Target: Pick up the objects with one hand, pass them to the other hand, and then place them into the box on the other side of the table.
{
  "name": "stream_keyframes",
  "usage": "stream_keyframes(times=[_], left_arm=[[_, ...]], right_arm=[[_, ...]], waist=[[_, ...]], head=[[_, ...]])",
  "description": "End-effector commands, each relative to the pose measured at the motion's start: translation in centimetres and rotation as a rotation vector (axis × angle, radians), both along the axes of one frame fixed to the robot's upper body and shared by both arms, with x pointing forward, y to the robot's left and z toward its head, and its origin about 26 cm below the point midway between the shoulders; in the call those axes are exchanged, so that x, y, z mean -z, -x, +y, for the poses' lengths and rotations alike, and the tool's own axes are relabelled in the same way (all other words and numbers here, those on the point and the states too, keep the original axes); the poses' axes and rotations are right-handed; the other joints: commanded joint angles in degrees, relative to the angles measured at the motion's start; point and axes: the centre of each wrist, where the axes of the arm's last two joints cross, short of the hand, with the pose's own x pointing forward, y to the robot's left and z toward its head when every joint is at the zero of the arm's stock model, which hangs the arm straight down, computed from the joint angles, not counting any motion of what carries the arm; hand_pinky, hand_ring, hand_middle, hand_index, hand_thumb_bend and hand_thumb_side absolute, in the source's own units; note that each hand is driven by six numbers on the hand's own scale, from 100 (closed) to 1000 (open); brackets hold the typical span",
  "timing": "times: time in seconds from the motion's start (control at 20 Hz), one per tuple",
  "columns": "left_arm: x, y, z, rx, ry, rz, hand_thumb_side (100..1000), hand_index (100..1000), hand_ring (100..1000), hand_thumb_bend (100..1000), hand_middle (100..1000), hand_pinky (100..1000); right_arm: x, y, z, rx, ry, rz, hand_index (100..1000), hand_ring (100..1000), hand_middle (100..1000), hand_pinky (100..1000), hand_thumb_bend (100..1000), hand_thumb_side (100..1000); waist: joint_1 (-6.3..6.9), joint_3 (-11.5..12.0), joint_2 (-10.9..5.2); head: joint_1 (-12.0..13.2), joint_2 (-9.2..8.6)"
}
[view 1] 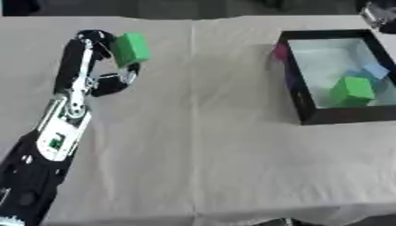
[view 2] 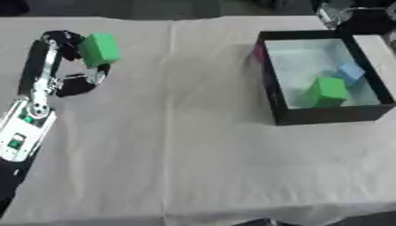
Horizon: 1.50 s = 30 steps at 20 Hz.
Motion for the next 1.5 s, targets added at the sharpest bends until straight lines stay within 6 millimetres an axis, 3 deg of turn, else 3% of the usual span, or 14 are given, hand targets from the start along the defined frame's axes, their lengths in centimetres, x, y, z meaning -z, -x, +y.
stream_keyframes(times=[0.05, 1.15, 1.5], left_arm=[[-0.7, 0.0, -0.5, 0.014, 0.035, -0.041, 100, 518, 481, 100, 481, 540], [-0.4, 0.4, -3.9, 0.216, 0.102, -0.061, 132, 520, 478, 100, 477, 538], [-0.8, 0.7, -5.3, 0.267, 0.098, -0.056, 138, 520, 476, 100, 476, 534]], right_arm=[[-1.0, -0.1, 0.3, -0.015, 0.048, -0.035, 870, 986, 953, 1000, 100, 123], [-0.1, -2.3, 4.5, -0.172, 0.304, -0.088, 874, 988, 933, 1000, 100, 100], [-0.2, -2.7, 6.1, -0.224, 0.352, -0.124, 883, 982, 920, 990, 100, 100]], waist=[[-0.21, 0.03, -1.49], [-1.29, 1.20, -2.05], [-1.53, 1.59, -2.12]], head=[[-0.03, -0.13], [-0.57, 1.09], [-2.41, 1.88]])
